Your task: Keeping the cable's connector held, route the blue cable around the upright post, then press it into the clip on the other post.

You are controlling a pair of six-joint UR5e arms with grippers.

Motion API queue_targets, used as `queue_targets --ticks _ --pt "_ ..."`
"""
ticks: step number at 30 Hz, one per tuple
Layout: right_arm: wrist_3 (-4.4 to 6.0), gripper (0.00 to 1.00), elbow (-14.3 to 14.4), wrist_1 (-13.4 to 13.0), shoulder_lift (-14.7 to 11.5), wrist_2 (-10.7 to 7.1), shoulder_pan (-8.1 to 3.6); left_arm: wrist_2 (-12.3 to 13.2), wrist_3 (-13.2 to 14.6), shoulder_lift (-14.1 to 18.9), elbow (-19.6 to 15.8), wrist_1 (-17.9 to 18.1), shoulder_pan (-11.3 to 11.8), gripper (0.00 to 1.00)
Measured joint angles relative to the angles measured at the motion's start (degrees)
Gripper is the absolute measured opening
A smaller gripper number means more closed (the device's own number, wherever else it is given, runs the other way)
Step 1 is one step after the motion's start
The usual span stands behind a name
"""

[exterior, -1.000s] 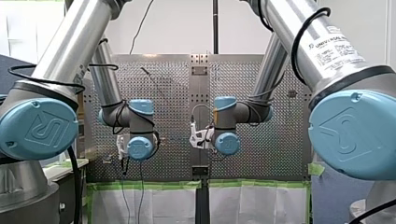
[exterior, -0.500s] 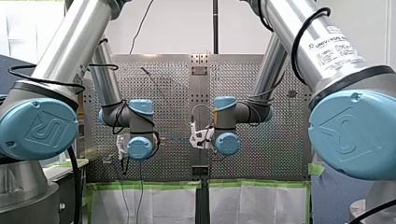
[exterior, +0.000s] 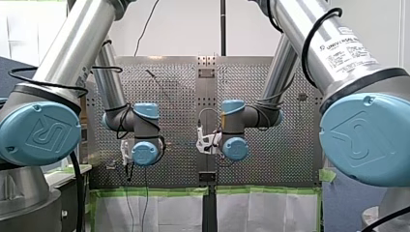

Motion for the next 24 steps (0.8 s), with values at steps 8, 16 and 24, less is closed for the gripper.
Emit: queue_targets --ticks 8,16,24 --pt "-0.01 0.00 0.0 0.0 0.0 0.01 0.00 0.0 0.1 0.1 0.0 0.0 0.0 0.00" --pt "-0.17 0.00 -0.5 0.4 2.9 0.16 0.00 -0.1 0.1 0.2 0.0 0.1 0.0 0.00" --pt "-0.17 0.00 -0.5 0.4 4.0 0.18 0.00 -0.1 0.1 0.2 0.0 0.1 0.0 0.00"
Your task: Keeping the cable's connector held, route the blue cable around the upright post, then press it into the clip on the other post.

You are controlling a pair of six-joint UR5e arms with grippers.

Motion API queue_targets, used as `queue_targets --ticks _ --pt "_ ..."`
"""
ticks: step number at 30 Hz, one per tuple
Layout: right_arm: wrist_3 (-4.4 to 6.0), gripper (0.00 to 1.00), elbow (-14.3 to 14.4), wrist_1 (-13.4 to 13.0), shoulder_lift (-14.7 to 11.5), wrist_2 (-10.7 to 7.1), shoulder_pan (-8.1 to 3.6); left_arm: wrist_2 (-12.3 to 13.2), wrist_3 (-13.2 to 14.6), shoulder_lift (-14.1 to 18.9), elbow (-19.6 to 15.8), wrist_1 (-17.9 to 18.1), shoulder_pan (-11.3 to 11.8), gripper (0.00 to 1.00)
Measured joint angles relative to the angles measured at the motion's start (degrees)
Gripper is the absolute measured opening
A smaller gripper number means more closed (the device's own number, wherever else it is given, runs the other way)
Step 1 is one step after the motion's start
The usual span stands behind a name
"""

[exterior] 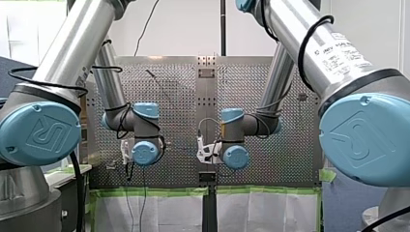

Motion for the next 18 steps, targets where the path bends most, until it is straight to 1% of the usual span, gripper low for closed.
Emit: queue_targets --ticks 7,9,13,18 --pt "0.00 0.00 0.0 0.0 0.0 0.00 0.00 0.0 0.0 0.0 0.0 0.0 0.0 0.00" --pt "0.00 0.00 0.0 0.0 0.0 0.00 0.00 -0.3 0.4 -0.3 0.0 -0.3 0.4 0.00" --pt "0.00 0.00 0.0 0.0 0.0 0.00 0.00 -0.7 1.5 -0.8 -0.1 -2.2 1.6 0.00" --pt "0.00 0.00 0.0 0.0 0.0 0.00 0.00 -0.8 1.9 -0.9 -0.1 -5.2 2.0 0.00"
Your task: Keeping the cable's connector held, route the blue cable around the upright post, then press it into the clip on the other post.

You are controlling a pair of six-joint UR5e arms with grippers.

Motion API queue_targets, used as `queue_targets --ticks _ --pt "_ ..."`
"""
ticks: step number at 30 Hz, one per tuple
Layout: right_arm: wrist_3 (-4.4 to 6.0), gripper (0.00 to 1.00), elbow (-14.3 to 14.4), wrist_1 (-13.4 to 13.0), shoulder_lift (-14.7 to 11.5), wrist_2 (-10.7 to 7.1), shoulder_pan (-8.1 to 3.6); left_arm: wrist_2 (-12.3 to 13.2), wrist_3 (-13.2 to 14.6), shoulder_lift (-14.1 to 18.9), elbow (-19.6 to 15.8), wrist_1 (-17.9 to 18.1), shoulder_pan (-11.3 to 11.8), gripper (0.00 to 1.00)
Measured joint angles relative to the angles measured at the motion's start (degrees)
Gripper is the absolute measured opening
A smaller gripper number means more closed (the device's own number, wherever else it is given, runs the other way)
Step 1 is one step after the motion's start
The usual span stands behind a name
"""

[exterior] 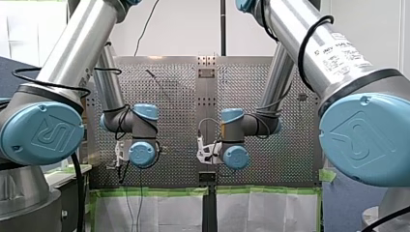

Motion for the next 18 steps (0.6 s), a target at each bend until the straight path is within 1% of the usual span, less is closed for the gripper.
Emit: queue_targets --ticks 4,14,16,18 --pt "0.00 0.00 0.0 0.0 0.0 0.00 0.00 0.0 0.0 0.0 0.0 -1.1 0.0 0.00" --pt "0.00 0.00 0.0 0.0 0.0 0.00 0.00 0.0 0.0 0.0 0.0 -1.4 0.0 0.00" --pt "-0.15 0.00 0.1 0.2 -0.1 0.15 0.06 0.1 0.2 0.0 0.0 -1.5 0.1 0.00" --pt "-0.73 0.00 -0.1 0.7 -0.7 0.73 0.08 0.5 0.4 0.3 0.3 -2.0 0.2 0.00"
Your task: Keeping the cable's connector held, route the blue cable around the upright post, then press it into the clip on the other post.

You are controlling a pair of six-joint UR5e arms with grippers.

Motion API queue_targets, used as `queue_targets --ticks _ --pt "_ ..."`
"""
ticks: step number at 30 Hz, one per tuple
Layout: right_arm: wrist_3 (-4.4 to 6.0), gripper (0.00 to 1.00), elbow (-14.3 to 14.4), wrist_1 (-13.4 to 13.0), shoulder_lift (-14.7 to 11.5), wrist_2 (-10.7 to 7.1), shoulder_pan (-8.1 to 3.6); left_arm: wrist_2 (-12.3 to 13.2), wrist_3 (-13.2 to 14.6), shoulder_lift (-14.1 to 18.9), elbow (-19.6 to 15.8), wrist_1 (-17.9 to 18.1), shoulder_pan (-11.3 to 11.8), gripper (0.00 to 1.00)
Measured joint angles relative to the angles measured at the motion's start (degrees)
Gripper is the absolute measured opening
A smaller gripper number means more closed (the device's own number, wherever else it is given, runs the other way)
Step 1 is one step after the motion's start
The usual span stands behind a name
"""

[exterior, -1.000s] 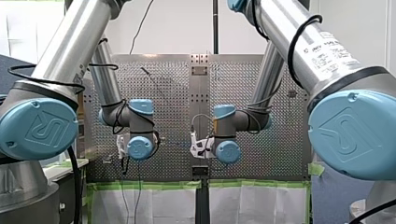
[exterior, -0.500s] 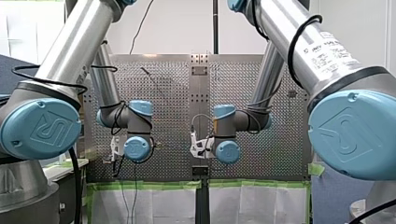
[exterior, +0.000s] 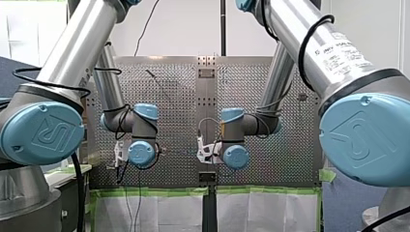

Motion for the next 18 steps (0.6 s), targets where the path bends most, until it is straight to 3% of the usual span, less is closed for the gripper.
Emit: queue_targets --ticks 3,5,7,14,18 --pt "-1.31 0.00 -0.5 1.4 -1.4 1.31 0.52 0.5 -0.4 1.2 0.2 -1.4 0.0 0.00" --pt "-1.51 0.00 -0.6 2.6 -2.6 1.53 0.96 1.1 -1.3 2.4 0.3 -2.5 0.2 0.00" --pt "-1.09 0.00 -0.6 3.7 -3.7 1.13 1.12 1.5 -2.4 3.6 0.3 -3.8 0.5 0.00" --pt "1.85 0.00 -2.3 7.6 -7.6 -2.33 0.95 1.1 -6.0 7.3 0.4 -7.5 1.2 0.00" --pt "2.54 0.00 -3.8 9.5 -9.6 -4.16 0.83 -0.3 -7.0 9.3 0.6 -9.5 1.8 0.00"
